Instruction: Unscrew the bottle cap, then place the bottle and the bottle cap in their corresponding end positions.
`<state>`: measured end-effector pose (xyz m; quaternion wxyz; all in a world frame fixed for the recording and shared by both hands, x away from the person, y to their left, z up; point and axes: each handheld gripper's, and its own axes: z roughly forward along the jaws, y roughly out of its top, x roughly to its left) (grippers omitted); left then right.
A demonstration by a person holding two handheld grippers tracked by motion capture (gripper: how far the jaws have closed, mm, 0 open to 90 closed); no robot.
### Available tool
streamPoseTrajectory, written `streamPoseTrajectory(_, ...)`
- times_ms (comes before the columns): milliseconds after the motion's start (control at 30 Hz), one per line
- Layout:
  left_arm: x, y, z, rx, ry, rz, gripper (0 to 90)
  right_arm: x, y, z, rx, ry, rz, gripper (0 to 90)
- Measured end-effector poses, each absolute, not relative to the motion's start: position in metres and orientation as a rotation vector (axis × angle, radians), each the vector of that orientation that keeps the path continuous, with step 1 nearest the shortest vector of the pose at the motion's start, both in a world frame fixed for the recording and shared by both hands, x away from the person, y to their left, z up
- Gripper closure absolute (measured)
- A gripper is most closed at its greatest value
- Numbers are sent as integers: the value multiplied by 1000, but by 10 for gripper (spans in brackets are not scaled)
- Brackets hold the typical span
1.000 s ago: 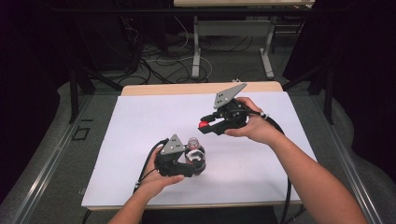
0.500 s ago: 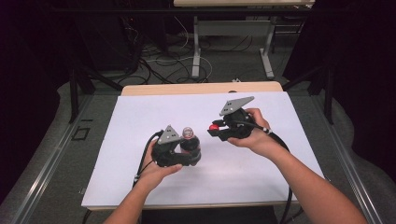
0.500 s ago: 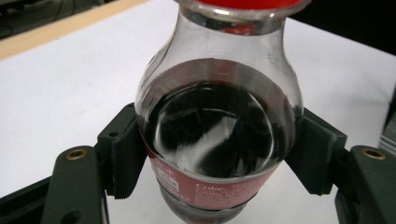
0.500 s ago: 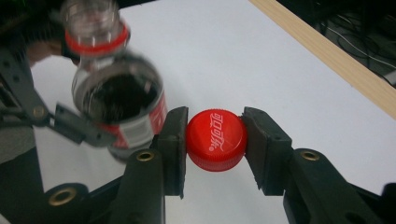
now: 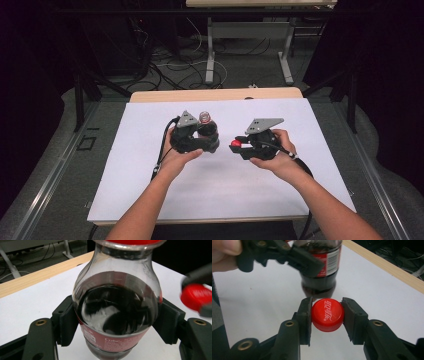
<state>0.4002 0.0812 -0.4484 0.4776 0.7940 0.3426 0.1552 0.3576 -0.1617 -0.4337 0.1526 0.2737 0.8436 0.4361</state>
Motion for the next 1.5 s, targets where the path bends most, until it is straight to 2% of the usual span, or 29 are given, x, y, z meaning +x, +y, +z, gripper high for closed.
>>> streamPoseTrajectory(300,435,63,-463,1935,857,382,300,351,-169,-460,850,2374,1265,613)
streamPoseTrajectory(633,460,48,-490,1962,930,398,299,348,-163,-472,844,2365,1296,613)
streamPoseTrajectory(1000,463,38,-507,1959,967,386,299,350,-158,-478,814,2375,1295,613)
streamPoseTrajectory(1500,456,37,-517,1998,902,429,290,358,-158,-494,864,2390,1302,613)
